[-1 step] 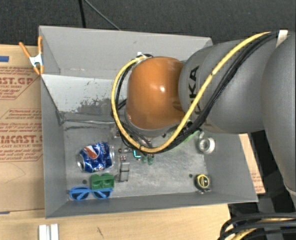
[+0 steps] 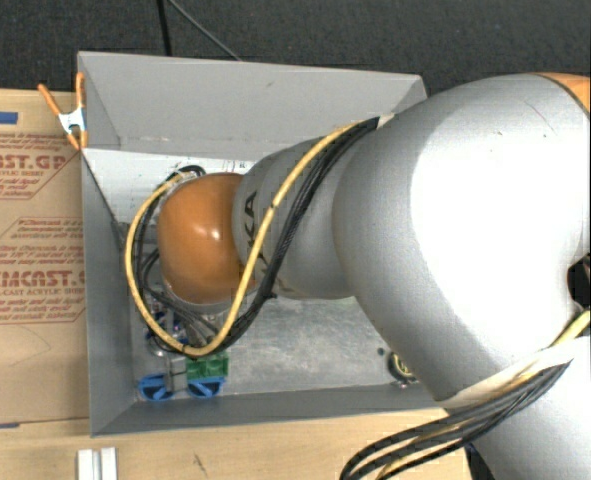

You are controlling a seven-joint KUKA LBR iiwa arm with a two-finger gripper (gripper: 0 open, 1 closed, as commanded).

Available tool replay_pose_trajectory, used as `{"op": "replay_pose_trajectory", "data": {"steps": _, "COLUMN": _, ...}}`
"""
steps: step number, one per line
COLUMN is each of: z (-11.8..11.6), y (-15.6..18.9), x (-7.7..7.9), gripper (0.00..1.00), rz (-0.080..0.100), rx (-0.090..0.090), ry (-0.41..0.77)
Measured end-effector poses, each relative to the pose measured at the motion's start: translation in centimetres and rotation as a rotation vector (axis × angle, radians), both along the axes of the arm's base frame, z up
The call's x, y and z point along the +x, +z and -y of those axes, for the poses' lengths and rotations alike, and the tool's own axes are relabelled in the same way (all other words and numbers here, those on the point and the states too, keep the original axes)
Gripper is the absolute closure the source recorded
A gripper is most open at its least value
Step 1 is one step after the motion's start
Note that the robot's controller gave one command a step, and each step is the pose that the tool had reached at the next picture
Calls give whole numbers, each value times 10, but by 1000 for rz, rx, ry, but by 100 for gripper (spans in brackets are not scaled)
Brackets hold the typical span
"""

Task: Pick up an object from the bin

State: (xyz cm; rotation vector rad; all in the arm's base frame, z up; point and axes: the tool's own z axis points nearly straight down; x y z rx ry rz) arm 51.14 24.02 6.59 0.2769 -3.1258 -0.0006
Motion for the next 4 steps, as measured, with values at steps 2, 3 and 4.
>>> {"op": "replay_pose_trajectory", "data": {"steps": 2, "z": 79, "y": 7, "x": -2, "gripper": 100, "rz": 5, "rx": 3, "ry": 19}}
{"op": "replay_pose_trajectory", "data": {"steps": 3, "z": 104, "y": 142, "x": 7, "gripper": 100, "rz": 13, "rx": 2, "ry": 16}}
{"op": "replay_pose_trajectory", "data": {"steps": 4, "z": 69, "y": 69, "x": 35, "gripper": 100, "rz": 4, "rx": 3, "ry": 699}}
